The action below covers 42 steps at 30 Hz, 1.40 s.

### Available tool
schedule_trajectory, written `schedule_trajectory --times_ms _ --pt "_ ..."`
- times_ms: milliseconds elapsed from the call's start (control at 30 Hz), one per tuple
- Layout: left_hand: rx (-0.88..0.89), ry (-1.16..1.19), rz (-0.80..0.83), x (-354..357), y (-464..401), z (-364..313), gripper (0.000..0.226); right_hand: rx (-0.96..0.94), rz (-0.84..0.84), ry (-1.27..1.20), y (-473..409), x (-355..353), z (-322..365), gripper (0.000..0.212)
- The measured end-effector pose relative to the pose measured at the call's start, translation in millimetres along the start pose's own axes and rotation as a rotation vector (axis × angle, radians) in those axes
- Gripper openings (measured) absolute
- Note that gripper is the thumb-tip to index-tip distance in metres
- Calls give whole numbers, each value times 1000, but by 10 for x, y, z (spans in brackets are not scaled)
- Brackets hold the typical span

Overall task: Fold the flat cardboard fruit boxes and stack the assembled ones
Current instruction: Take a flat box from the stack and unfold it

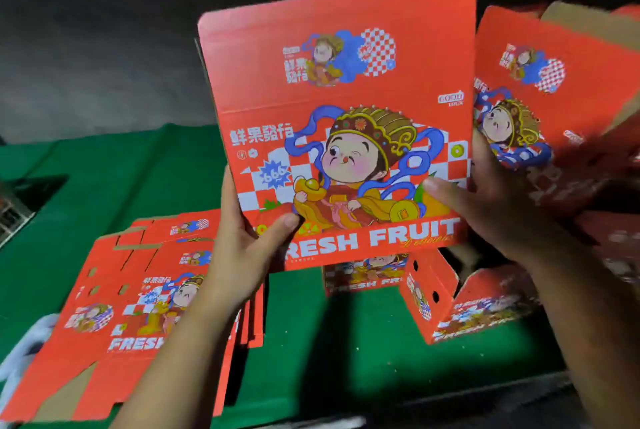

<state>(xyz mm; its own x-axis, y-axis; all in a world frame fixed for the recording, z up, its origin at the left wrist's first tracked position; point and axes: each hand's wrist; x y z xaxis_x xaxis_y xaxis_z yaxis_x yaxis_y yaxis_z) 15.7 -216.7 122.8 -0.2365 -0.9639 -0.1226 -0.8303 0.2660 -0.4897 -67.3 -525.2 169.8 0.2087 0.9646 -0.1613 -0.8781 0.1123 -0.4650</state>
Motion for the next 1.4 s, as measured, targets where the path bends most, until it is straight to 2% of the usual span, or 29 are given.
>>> schedule_trajectory --times_ms 67,133,233,333,433,500,567,633,667,733,800,900,1000,1067,1133,1167,1233,1300,1333,1400 --pt "83 -40 29 209 -314 18 91 -53 -207 93 -154 -102 -72 54" --pt "113 -114 35 499 -601 102 98 -13 -394 167 -363 -267 -277 49" --pt "-29 -337 113 897 -865 325 96 239 -512 223 -568 -457 -764 47" --pt "-116 -532 209 1056 -1050 539 89 468 -510 241 -507 -492 -1043 77" --pt "-115 -440 298 1104 -1134 535 87 458 -625 369 -398 -352 -1041 101" --pt "-131 -284 228 1197 -1033 493 89 320 -776 451 -315 -132 -932 100" --pt "-130 -335 -29 1281 -824 437 82 181 -810 485 -198 161 -825 90" --pt "-91 -456 -302 1307 -579 422 62 44 -736 563 -78 419 -793 67" --pt "-86 -442 -358 1306 -453 406 51 -28 -667 599 1 560 -806 53" --pt "-61 -338 -329 1272 -207 421 31 -116 -501 599 162 902 -830 34" --pt "-29 -314 -240 1132 11 501 15 -122 -344 562 266 1264 -853 27" --pt "-164 -253 -198 686 224 753 18 -62 -202 530 293 1704 -958 33" --pt "-344 -322 -182 66 454 1085 20 137 -17 395 309 2092 -1138 40" --pt "-454 -478 -167 -374 681 1319 23 383 155 285 423 2440 -1290 39" --pt "-589 -634 -135 -783 929 1530 28 627 255 185 616 2847 -1475 40" --pt "-655 -729 -69 -961 1053 1635 33 723 290 149 725 3052 -1564 42" --pt "-808 -969 159 -1222 1299 1838 51 860 312 83 914 3395 -1708 47" --pt "-973 -1145 323 -1387 1551 2016 71 944 257 20 994 3666 -1822 48" --pt "-993 -1200 390 -1424 1680 2079 80 985 221 -19 1001 3769 -1871 49" --pt "-911 -1260 522 -1367 1906 2125 92 1078 124 -90 1015 3920 -1963 52"
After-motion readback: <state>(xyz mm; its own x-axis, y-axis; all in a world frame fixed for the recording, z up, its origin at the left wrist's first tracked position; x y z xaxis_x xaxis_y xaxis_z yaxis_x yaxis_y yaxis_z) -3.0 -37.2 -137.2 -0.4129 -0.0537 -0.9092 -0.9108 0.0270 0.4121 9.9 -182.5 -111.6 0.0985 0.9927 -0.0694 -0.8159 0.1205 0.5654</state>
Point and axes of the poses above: each hand's wrist, its own y-axis away from the middle knuckle, its own x-axis out of the palm, z = x × y, and after that the axes turned 7 degrees about -y, right-handed
